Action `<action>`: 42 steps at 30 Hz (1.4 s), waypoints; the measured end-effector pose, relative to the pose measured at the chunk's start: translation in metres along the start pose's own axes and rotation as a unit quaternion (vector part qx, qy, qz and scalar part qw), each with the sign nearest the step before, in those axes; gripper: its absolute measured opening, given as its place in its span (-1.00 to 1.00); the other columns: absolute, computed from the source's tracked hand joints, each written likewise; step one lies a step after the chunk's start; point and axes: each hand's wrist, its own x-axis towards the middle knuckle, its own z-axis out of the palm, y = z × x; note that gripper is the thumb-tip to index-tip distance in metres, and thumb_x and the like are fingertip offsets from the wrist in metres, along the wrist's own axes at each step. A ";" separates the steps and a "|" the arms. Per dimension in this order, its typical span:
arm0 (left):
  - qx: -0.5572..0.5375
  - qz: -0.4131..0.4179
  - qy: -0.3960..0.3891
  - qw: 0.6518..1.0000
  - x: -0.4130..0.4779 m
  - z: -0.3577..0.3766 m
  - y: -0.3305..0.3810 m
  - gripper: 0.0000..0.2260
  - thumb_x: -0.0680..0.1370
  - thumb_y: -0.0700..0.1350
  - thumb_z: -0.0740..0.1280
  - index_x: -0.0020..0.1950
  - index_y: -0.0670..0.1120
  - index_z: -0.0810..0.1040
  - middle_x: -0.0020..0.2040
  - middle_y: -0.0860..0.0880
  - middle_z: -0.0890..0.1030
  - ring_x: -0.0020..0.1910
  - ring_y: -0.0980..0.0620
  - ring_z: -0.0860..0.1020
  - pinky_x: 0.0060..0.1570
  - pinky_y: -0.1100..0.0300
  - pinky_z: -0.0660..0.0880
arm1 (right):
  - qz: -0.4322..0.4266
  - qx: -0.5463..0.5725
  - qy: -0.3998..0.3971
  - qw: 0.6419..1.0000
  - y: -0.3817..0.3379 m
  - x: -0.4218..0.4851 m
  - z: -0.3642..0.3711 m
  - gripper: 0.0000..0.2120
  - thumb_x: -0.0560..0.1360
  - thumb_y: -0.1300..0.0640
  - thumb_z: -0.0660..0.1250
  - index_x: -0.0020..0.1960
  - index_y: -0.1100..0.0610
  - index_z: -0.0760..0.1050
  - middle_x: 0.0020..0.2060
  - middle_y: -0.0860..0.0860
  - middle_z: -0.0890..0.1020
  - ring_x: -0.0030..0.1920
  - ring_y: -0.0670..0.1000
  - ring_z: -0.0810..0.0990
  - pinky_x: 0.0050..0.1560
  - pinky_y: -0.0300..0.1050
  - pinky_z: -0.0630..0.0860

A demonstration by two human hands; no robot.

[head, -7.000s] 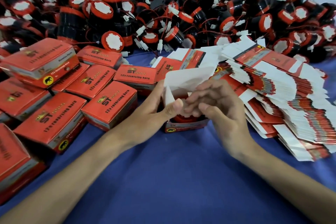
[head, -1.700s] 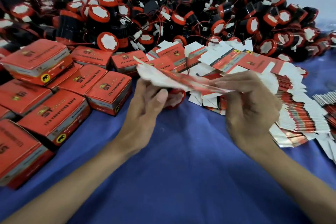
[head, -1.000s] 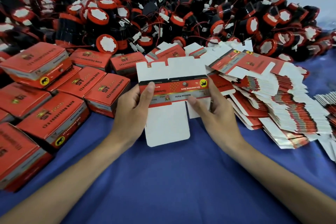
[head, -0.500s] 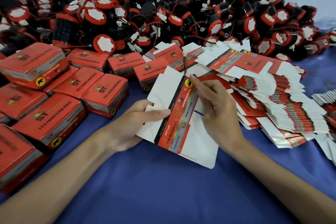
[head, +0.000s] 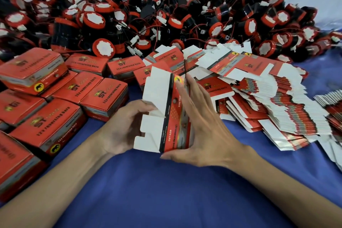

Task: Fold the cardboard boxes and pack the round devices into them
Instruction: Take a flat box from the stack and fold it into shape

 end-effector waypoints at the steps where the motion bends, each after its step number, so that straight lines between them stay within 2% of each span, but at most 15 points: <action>1: 0.027 0.007 0.005 1.000 0.000 0.001 0.000 -0.86 0.32 -0.16 0.32 -0.39 -0.07 0.65 -0.38 -0.02 0.62 -0.41 0.05 0.59 -0.43 0.32 0.48 | -0.004 -0.003 -0.009 1.000 0.002 0.000 -0.001 0.17 0.23 -0.48 0.32 0.55 -0.08 -0.28 0.56 0.09 -0.19 0.55 0.11 -0.23 0.48 0.31 0.02; 5: 0.057 0.041 -0.027 0.997 0.000 0.005 -0.004 -0.67 0.31 -0.34 0.33 -0.13 0.03 0.72 -0.12 -0.08 0.71 -0.13 -0.01 0.68 -0.23 0.18 0.60 | -0.061 -0.049 -0.061 0.995 0.004 0.001 -0.003 0.24 0.17 -0.50 0.39 0.56 -0.02 -0.21 0.56 0.09 -0.18 0.54 0.20 -0.22 0.42 0.41 0.07; 10: 0.069 0.064 -0.033 0.995 0.000 0.006 -0.005 -0.62 0.32 -0.40 0.37 -0.12 0.07 0.72 -0.15 0.00 0.71 -0.14 0.08 0.67 -0.22 0.23 0.58 | -0.090 -0.088 -0.052 0.991 0.002 0.000 -0.005 0.24 0.19 -0.49 0.38 0.57 0.03 -0.20 0.55 0.16 -0.20 0.54 0.21 -0.22 0.43 0.36 0.02; 14: 0.067 0.106 0.014 0.992 0.003 0.006 -0.002 -0.78 0.41 -0.27 0.30 0.00 -0.14 0.65 -0.15 -0.03 0.70 -0.21 0.08 0.66 -0.30 0.28 0.54 | -0.134 -0.085 0.048 0.986 0.002 0.001 -0.005 -0.03 0.31 -0.27 0.46 0.50 0.10 0.07 0.48 0.18 0.25 0.47 0.19 0.20 0.38 0.26 0.26; 16: 0.046 0.103 0.048 0.992 0.007 0.003 0.001 -0.79 0.43 -0.28 0.32 -0.01 -0.15 0.69 0.00 -0.06 0.69 -0.05 0.00 0.67 -0.24 0.25 0.55 | -0.158 -0.077 0.116 0.978 0.005 0.002 -0.002 -0.17 0.33 -0.13 0.51 0.43 0.13 0.20 0.36 0.19 0.43 0.37 0.19 0.38 0.29 0.22 0.37; 18: -0.018 0.099 0.061 0.993 0.008 -0.001 0.004 -0.74 0.44 -0.26 0.24 0.03 -0.14 0.66 0.15 -0.10 0.64 0.12 -0.09 0.60 -0.10 0.14 0.57 | -0.146 -0.063 0.179 0.971 0.008 0.003 -0.001 -0.23 0.31 -0.02 0.55 0.37 0.17 0.26 0.28 0.22 0.48 0.29 0.20 0.46 0.23 0.19 0.43; 21: -0.068 0.152 0.079 0.983 0.006 0.002 0.002 -0.55 0.49 0.13 0.16 0.30 -0.06 0.48 0.22 -0.12 0.56 0.19 -0.16 0.52 0.06 -0.03 0.51 | -0.074 0.000 0.260 0.963 0.010 0.004 -0.002 -0.26 0.32 0.02 0.56 0.35 0.21 0.28 0.26 0.16 0.43 0.28 0.10 0.42 0.32 -0.07 0.39; 23: 0.049 0.224 0.077 0.970 0.004 0.009 -0.003 -0.22 0.38 0.43 0.25 0.45 0.02 0.25 0.34 -0.09 0.47 0.31 -0.07 0.48 0.15 -0.03 0.53 | -0.045 0.044 0.295 0.954 0.009 0.006 -0.003 -0.34 0.42 -0.04 0.46 0.34 0.27 0.30 0.24 0.12 0.39 0.28 0.05 0.39 0.34 -0.19 0.32; 25: 0.226 0.277 0.067 0.931 0.002 0.020 -0.012 -0.04 0.31 0.50 0.29 0.50 0.02 0.01 0.40 -0.01 0.36 0.38 0.07 0.39 0.25 0.12 0.44 | -0.047 0.057 0.291 0.954 0.006 0.005 -0.001 -0.34 0.44 -0.07 0.41 0.36 0.26 0.27 0.25 0.12 0.38 0.28 0.07 0.38 0.33 -0.15 0.33; 27: 0.300 0.295 0.074 0.904 0.001 0.027 -0.021 0.03 0.35 0.44 0.32 0.51 -0.18 -0.06 0.38 -0.01 0.32 0.34 0.25 0.37 0.25 0.30 0.37 | -0.063 0.049 0.264 0.961 0.001 0.003 0.003 -0.32 0.43 -0.07 0.38 0.40 0.20 0.21 0.27 0.14 0.36 0.29 0.08 0.36 0.31 -0.06 0.37; 29: 0.307 0.302 0.096 0.897 -0.002 0.024 -0.023 0.10 0.34 0.42 0.35 0.42 -0.45 0.06 0.29 -0.08 0.41 0.19 0.40 0.44 0.11 0.44 0.40 | -0.077 0.033 0.240 0.967 -0.004 0.002 0.006 -0.32 0.45 -0.10 0.32 0.44 0.16 0.15 0.27 0.11 0.29 0.27 0.10 0.36 0.23 0.07 0.42; 32: 0.324 0.314 0.080 0.889 -0.004 0.023 -0.023 -0.04 0.35 0.40 0.36 0.32 -0.38 0.23 0.16 0.16 0.50 0.10 0.41 0.48 0.05 0.45 0.42 | -0.081 -0.012 0.218 0.973 -0.008 0.001 0.009 -0.25 0.46 -0.16 0.30 0.49 0.10 0.06 0.25 0.07 0.23 0.22 0.19 0.37 0.15 0.15 0.42; 36: 0.348 0.388 0.099 0.848 -0.002 0.027 -0.023 -0.13 0.37 0.20 0.47 0.38 -0.30 0.12 0.33 0.31 0.38 0.32 0.31 0.38 0.24 0.37 0.36 | -0.039 -0.070 0.239 0.968 -0.016 0.000 0.014 -0.32 0.48 -0.16 0.07 0.49 0.04 -0.09 0.23 0.09 0.21 0.20 0.21 0.34 0.12 0.15 0.41; 40: 0.294 0.427 0.161 0.840 -0.002 0.022 -0.018 -0.47 0.34 -0.06 0.36 0.26 -0.05 0.28 0.18 0.02 0.48 0.18 0.23 0.50 0.13 0.29 0.45 | -0.097 -0.009 0.216 0.972 -0.002 0.004 -0.001 -0.28 0.51 -0.26 0.09 0.50 0.12 0.00 0.20 0.09 0.24 0.18 0.06 0.31 0.16 0.04 0.38; 42: 0.283 0.429 0.155 0.844 -0.003 0.019 -0.017 -0.50 0.33 -0.06 0.33 0.23 -0.08 0.28 0.15 0.09 0.48 0.13 0.27 0.49 0.10 0.33 0.42 | -0.108 0.079 0.209 0.969 0.005 0.003 -0.010 -0.28 0.56 -0.27 0.03 0.49 0.23 0.03 0.17 0.10 0.30 0.19 -0.04 0.31 0.22 -0.12 0.33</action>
